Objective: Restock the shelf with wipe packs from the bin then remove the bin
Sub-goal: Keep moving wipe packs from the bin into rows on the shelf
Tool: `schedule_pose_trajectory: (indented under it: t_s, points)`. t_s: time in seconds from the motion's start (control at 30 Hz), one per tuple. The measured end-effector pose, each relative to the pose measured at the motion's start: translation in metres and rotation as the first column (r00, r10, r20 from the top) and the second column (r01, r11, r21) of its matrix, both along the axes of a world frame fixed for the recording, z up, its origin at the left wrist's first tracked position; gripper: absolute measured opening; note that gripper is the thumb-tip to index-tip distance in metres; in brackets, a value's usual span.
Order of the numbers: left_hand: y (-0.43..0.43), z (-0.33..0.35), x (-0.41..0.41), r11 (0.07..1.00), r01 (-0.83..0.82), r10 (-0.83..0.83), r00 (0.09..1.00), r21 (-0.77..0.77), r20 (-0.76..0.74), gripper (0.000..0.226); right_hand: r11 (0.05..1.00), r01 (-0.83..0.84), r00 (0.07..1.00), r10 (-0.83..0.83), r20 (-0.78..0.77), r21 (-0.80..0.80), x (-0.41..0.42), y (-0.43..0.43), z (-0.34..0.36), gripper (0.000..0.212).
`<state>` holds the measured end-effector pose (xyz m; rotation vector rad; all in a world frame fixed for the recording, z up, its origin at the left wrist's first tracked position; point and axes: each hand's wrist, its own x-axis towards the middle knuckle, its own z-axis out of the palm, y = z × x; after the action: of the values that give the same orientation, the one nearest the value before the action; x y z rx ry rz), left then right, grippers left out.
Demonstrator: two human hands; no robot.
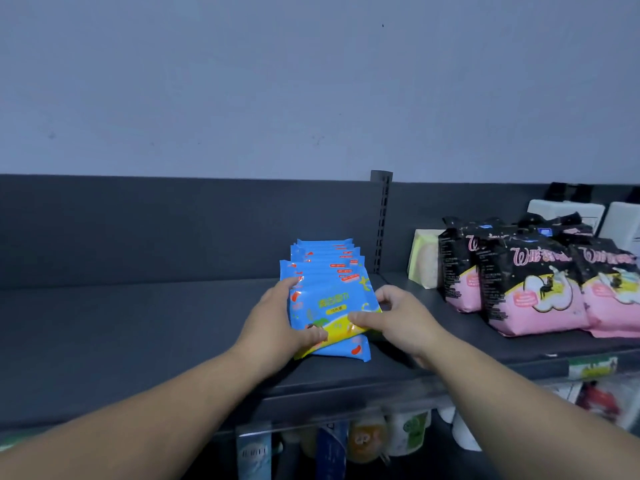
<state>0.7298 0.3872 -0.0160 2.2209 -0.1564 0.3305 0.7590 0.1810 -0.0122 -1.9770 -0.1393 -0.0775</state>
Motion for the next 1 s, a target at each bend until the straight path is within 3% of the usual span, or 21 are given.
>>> schedule_pose_trajectory:
  t_s: [0.13,0.23,0.37,0.47,0.67,0.87,1.0]
  points:
    - [0.000,0.001,0.011,0.995,-0.060,0.050,0.990,0.079,0.130,0.085,0.998,0.051,0.986,-0.046,0.159,-0.030,0.014,0.014,-0.003,0.040]
    - [0.000,0.000,0.017,0.986,-0.087,0.063,0.983,0.142,0.171,0.081,0.991,0.099,0.979,-0.080,0.190,-0.091,0.023,0.019,-0.006,0.054]
    - [0.003,-0.004,0.015,0.962,-0.095,0.052,0.984,0.256,0.169,0.085,0.985,-0.028,0.992,0.049,0.118,-0.173,0.023,0.013,-0.004,0.109]
    - [0.005,-0.003,0.013,0.942,-0.083,0.050,0.993,0.326,0.108,0.089,0.969,-0.059,0.989,0.090,0.119,-0.238,0.023,0.011,-0.010,0.124]
    - [0.003,0.000,0.012,0.920,-0.072,0.042,0.995,0.386,0.085,0.083,0.955,0.020,0.983,0.036,0.181,-0.297,0.019,0.017,-0.008,0.121]
    - [0.002,0.001,0.020,0.902,-0.059,0.026,0.996,0.427,0.083,0.081,0.959,0.067,0.988,-0.026,0.150,-0.275,0.016,0.022,-0.009,0.081]
    - [0.006,-0.004,0.020,0.900,-0.043,0.007,0.996,0.433,0.084,0.094,0.954,0.082,0.991,-0.047,0.127,-0.287,0.015,0.019,-0.012,0.088]
